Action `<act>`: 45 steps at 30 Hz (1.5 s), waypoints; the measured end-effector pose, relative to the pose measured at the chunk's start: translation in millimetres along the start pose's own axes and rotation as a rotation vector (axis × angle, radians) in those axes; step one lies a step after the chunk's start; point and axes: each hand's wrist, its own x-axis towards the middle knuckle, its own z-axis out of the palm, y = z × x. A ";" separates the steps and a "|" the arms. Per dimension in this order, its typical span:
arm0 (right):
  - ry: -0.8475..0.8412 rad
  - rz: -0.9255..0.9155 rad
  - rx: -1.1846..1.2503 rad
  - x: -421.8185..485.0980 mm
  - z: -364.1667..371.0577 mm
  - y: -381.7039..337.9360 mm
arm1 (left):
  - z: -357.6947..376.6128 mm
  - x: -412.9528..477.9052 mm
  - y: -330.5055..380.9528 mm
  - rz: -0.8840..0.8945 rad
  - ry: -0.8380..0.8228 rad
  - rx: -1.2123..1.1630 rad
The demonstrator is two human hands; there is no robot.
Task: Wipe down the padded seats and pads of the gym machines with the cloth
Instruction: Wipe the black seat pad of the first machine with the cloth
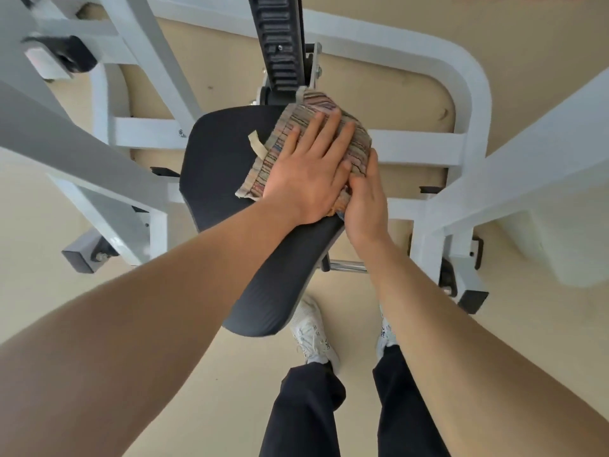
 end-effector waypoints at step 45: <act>0.195 -0.117 0.126 -82.9 57.9 33.5 | 18.4 -102.8 -27.2 0.086 -0.063 0.053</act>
